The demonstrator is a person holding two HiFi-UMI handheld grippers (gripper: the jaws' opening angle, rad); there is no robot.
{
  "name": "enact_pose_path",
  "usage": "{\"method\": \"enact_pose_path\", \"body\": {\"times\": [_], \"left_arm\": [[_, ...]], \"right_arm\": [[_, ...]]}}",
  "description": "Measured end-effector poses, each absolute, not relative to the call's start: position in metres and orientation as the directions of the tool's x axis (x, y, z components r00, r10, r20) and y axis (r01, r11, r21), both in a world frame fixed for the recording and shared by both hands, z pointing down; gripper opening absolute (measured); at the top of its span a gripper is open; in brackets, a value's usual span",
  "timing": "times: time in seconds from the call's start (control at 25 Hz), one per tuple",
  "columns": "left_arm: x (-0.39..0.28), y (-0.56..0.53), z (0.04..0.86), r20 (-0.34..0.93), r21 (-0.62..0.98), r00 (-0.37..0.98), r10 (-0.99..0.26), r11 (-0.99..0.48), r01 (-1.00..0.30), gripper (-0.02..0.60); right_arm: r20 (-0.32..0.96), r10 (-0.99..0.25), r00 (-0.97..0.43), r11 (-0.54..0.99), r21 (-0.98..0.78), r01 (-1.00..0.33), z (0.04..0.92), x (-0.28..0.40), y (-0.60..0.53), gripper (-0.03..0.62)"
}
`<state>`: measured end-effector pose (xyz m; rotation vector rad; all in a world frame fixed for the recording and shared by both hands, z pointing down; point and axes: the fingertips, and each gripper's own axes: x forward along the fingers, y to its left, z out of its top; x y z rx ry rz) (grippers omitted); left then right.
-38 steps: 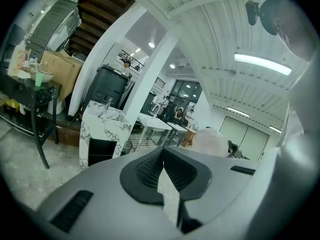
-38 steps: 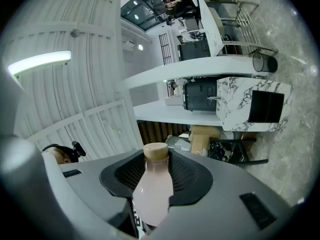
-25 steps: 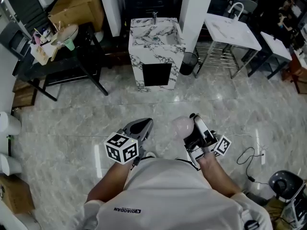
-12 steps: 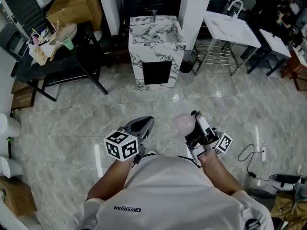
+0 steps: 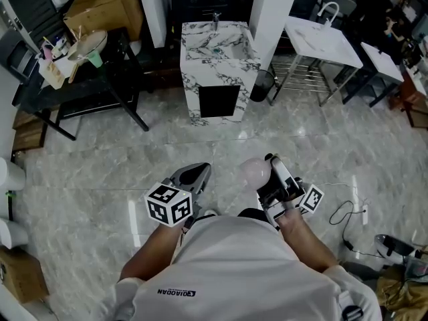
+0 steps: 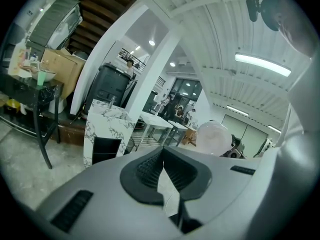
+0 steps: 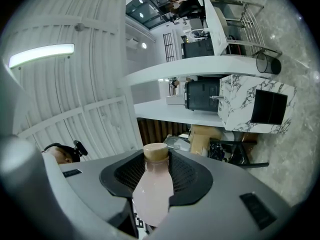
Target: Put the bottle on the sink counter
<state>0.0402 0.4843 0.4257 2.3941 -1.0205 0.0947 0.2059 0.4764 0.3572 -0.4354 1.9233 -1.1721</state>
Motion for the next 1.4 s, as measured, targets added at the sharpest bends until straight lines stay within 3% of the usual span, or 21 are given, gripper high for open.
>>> {"method": "enact_pose_path", "body": {"times": [0.64,1.4], "left_arm": [[0.031,0.474,0.437,0.277,0.455,0.691,-0.668,-0.542,-0.707,0.015],[0.032,0.348,0.430,0.304,0.432,0.670,-0.677,-0.529,-0.730,0.015]], "right_arm": [[-0.457,-0.652,-0.604,0.485,-0.865,0.131,0.370,0.203,0.455,0.170],[-0.475,-0.653,-0.590,0.482,-0.861,0.160,0.374,0.207,0.308,0.170]]}}
